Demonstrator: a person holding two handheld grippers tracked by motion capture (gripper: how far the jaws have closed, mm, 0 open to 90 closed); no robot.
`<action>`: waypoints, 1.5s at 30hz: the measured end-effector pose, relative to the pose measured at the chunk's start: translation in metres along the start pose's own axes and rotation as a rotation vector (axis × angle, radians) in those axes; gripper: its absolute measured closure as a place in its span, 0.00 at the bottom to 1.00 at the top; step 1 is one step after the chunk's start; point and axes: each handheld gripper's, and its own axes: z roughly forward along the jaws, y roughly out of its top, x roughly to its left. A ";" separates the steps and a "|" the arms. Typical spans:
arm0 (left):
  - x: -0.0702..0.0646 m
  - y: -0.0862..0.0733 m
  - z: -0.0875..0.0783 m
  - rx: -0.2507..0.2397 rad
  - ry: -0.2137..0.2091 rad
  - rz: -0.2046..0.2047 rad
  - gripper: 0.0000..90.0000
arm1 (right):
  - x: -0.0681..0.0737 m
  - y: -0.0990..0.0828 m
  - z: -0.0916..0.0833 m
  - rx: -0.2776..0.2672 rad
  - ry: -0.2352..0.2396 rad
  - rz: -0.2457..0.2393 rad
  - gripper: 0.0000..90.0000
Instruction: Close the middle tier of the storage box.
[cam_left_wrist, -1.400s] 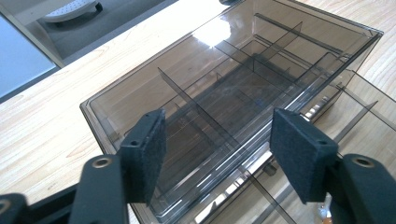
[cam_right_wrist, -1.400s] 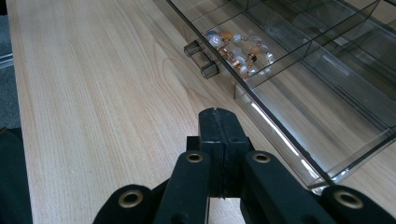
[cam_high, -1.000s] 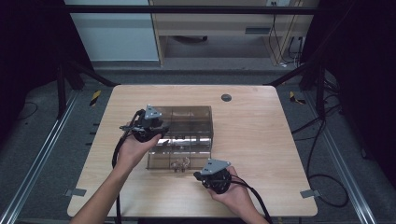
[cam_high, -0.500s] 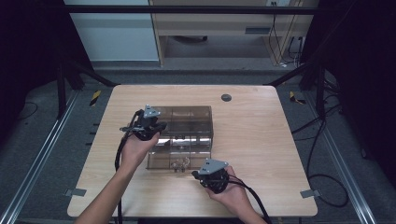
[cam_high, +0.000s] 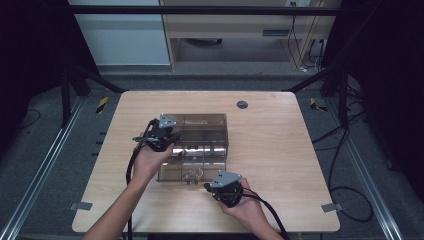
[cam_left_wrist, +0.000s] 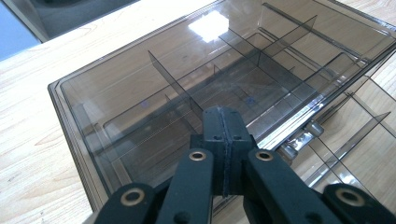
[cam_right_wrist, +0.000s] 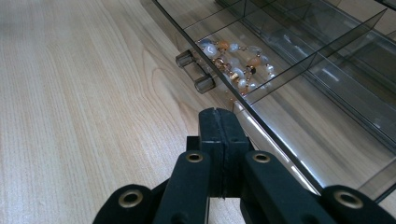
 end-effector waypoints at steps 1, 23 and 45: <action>0.000 0.000 0.000 0.001 0.000 0.001 1.00 | 0.000 0.000 0.000 0.000 -0.001 0.000 1.00; -0.004 0.004 0.001 0.024 0.004 0.025 1.00 | -0.003 0.002 0.010 0.006 -0.011 0.011 1.00; -0.004 0.005 0.001 0.036 0.002 0.037 1.00 | 0.002 -0.001 0.016 0.007 -0.031 0.031 1.00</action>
